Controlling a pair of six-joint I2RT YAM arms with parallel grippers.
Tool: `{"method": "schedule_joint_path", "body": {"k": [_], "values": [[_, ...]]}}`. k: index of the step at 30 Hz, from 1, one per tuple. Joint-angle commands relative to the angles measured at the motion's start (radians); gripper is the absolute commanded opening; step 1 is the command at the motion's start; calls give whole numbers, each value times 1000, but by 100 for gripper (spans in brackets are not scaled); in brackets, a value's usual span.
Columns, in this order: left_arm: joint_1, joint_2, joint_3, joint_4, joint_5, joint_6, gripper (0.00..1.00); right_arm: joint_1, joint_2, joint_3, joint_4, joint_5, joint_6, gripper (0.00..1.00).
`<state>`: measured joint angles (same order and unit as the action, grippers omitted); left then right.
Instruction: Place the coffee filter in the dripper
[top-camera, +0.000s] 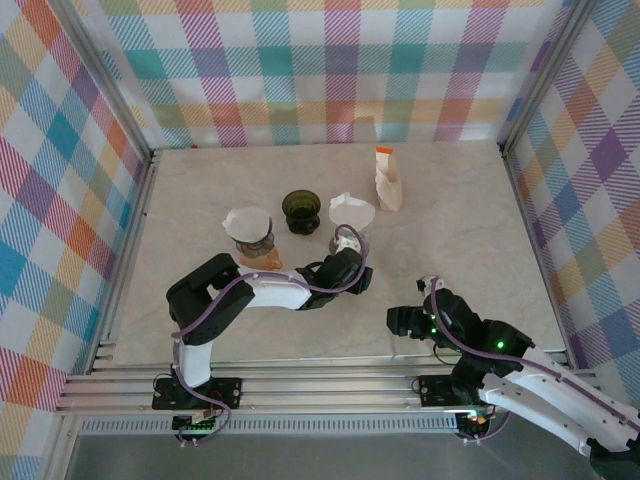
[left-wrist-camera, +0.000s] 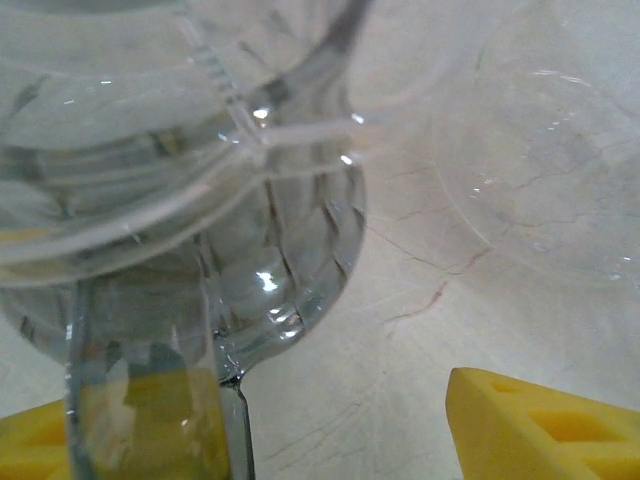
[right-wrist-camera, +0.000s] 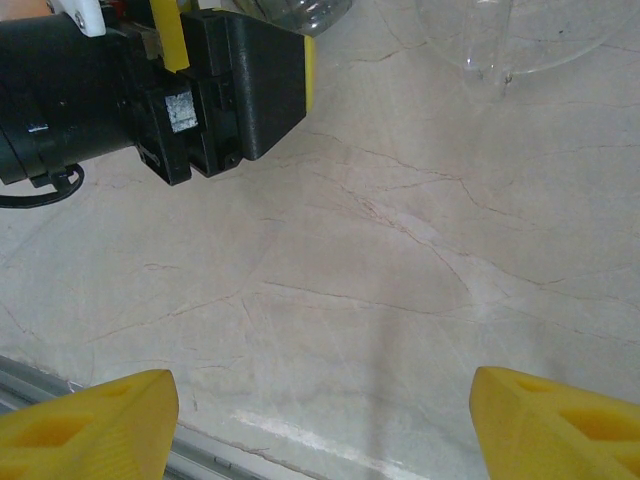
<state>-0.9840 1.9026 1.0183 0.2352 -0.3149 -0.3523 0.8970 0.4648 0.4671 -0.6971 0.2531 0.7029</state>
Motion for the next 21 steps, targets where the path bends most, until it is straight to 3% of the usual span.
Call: {"method": "schedule_joint_path", "body": {"k": [1, 12, 21], "values": [[-4, -33, 2, -54, 80, -36, 70, 5, -15, 20, 11, 14, -3, 77], [-4, -41, -2, -67, 94, -35, 71, 6, -26, 20, 15, 17, -16, 77], [-19, -49, -9, -115, -61, -57, 72, 5, -59, 0, 11, 20, -13, 77]]}}
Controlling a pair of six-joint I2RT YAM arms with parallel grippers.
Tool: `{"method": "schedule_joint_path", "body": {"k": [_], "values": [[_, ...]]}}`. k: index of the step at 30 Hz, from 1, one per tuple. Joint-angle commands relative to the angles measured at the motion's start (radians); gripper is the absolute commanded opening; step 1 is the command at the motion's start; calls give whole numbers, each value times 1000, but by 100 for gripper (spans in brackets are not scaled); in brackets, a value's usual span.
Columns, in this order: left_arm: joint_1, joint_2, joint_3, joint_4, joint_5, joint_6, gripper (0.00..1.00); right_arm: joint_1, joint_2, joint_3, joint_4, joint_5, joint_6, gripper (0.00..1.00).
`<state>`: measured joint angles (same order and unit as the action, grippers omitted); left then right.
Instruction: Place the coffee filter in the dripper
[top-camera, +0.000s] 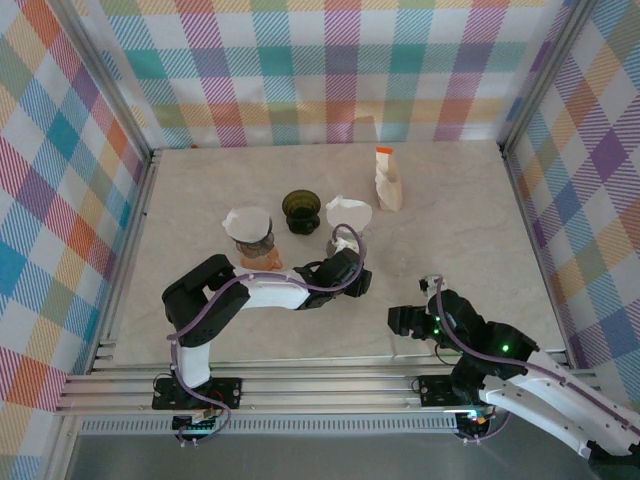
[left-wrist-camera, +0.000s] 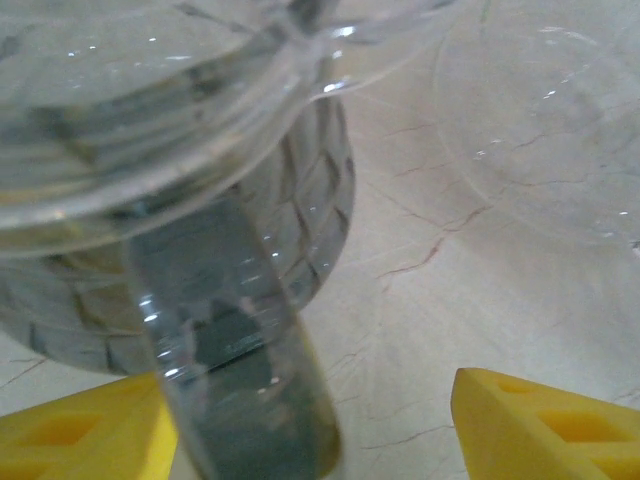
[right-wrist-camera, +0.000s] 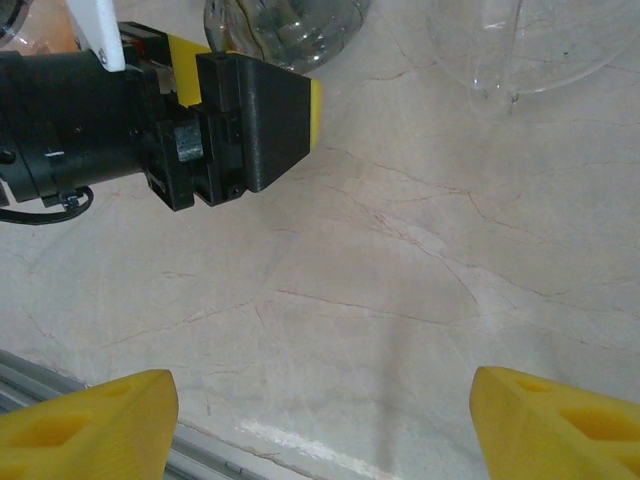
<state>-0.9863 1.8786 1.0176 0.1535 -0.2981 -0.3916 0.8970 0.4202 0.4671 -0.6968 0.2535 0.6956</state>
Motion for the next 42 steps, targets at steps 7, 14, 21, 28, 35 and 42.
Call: {"method": "schedule_joint_path", "body": {"k": [7, 14, 21, 28, 35, 42], "values": [[-40, -42, -23, -40, -181, -7, 71, 6, -15, 2, 11, 20, -8, 77], [-58, -127, -87, -42, -171, -37, 71, 5, 7, 12, -1, 28, 0, 77], [-138, -236, -179, -65, -168, -110, 70, -21, 215, 75, 24, 137, -16, 75], [-253, -477, -317, -190, -233, -241, 71, -227, 454, 136, 158, 46, -154, 71], [-349, -815, -517, -403, -326, -465, 70, -339, 630, 202, 265, -21, -235, 73], [-399, -989, -557, -573, -389, -561, 70, -383, 777, 251, 300, -4, -248, 64]]}}
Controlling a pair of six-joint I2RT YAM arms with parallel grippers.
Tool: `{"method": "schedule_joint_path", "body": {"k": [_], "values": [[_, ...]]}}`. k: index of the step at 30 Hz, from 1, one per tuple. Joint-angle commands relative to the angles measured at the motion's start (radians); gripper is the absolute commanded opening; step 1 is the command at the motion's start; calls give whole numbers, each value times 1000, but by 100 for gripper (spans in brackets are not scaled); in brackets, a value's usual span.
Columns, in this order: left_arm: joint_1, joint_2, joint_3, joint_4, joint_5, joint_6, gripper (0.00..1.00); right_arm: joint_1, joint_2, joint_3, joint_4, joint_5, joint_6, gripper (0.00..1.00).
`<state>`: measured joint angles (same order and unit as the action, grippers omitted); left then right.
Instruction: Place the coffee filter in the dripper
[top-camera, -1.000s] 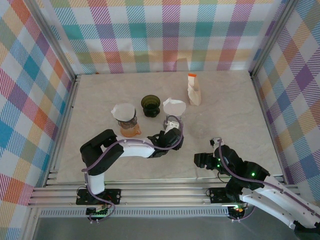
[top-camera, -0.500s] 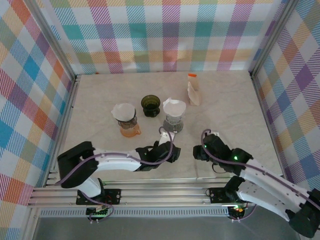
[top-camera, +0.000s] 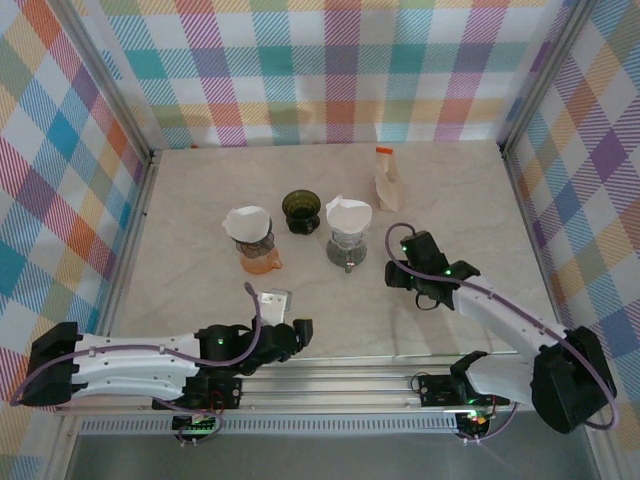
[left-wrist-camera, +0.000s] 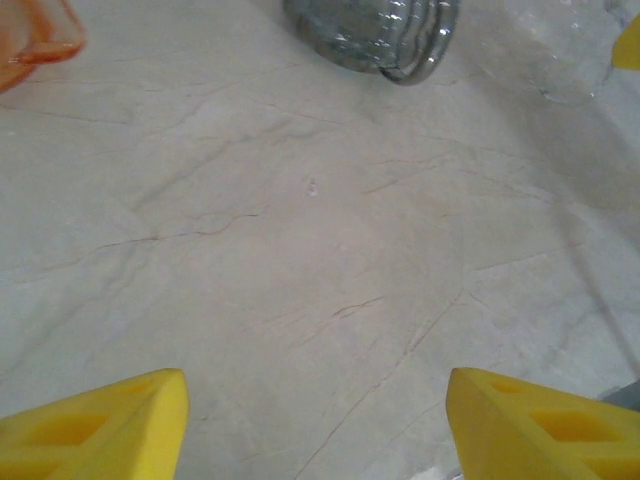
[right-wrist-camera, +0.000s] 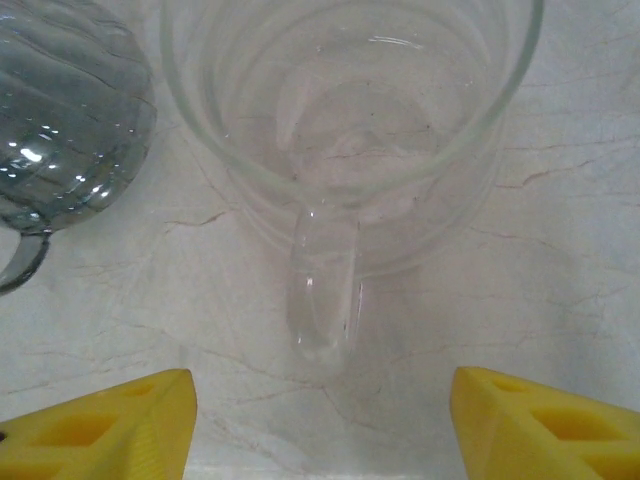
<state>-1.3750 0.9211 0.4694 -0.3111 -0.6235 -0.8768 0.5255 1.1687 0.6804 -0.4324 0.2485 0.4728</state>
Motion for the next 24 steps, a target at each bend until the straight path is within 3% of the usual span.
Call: {"method": "schedule_joint_path", "body": {"k": [1, 11, 20, 24], "values": [[-12, -44, -11, -114, -67, -77, 72, -16, 43, 43, 36, 7, -26, 60], [-15, -252, 5, -285, -150, -106, 77, -28, 31, 71, -12, 63, -57, 23], [-15, -436, 8, -421, -194, -137, 79, -27, -121, 58, -93, 79, -92, 7], [-15, -479, 25, -468, -219, -131, 79, -21, -233, 61, -115, 6, -115, 0]]}}
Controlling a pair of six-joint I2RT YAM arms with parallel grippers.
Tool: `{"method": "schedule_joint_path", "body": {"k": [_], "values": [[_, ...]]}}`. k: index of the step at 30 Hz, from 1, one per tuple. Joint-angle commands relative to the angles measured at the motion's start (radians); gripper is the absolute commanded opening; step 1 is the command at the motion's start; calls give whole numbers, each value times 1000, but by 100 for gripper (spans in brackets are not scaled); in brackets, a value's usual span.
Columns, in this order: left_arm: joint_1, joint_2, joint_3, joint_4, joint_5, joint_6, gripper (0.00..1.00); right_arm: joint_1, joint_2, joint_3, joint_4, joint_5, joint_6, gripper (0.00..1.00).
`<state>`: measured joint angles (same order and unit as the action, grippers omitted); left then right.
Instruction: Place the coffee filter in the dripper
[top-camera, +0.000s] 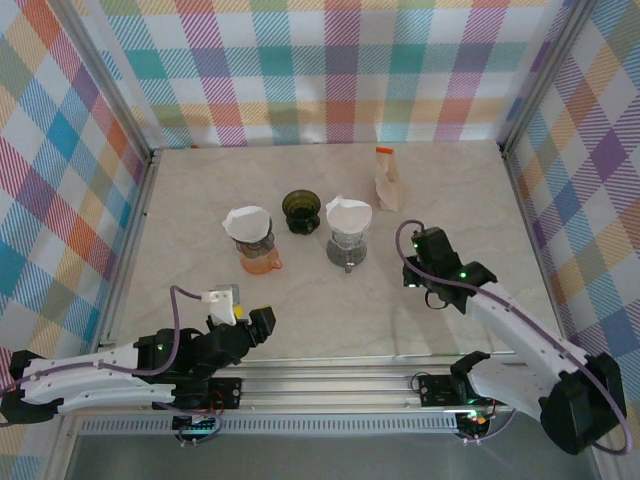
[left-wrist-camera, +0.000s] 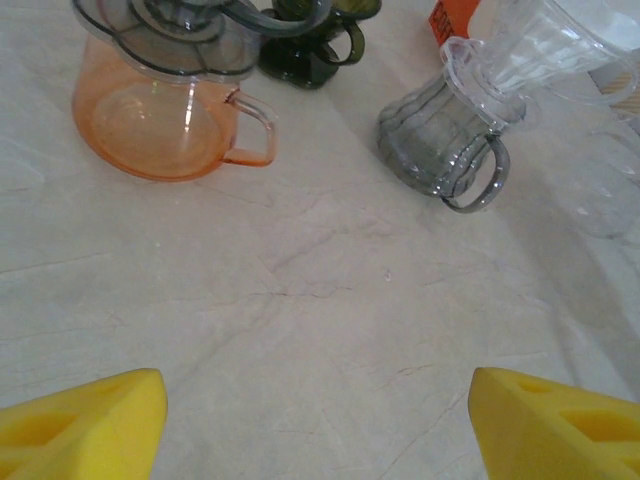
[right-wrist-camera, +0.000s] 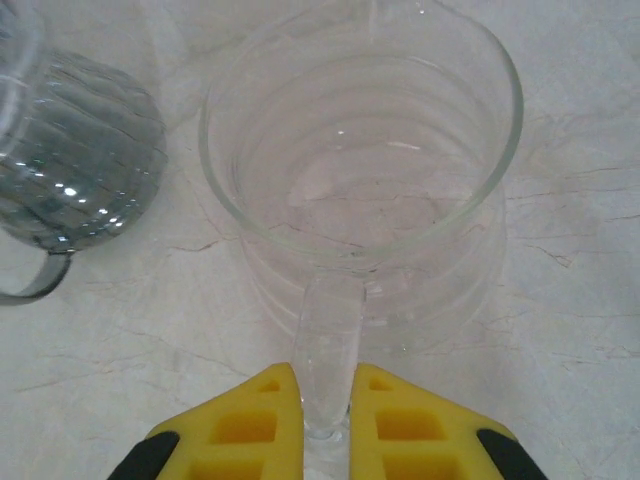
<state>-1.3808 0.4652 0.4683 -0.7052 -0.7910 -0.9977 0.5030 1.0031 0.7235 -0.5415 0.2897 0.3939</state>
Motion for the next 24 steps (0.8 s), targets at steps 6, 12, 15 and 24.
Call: {"method": "schedule_joint_path", "body": {"k": [6, 12, 15, 24], "values": [[-9, -75, 62, -174, -105, -41, 79, 162, -205, 16, -58, -90, -17, 0], [-8, -121, 71, -215, -125, -50, 79, 485, -259, -27, -31, -26, 48, 0], [-9, -126, 66, -216, -129, -54, 79, 614, -209, -55, 70, -11, 48, 0], [-9, -137, 54, -223, -123, -70, 79, 718, 159, -15, 381, 2, -27, 0]]}}
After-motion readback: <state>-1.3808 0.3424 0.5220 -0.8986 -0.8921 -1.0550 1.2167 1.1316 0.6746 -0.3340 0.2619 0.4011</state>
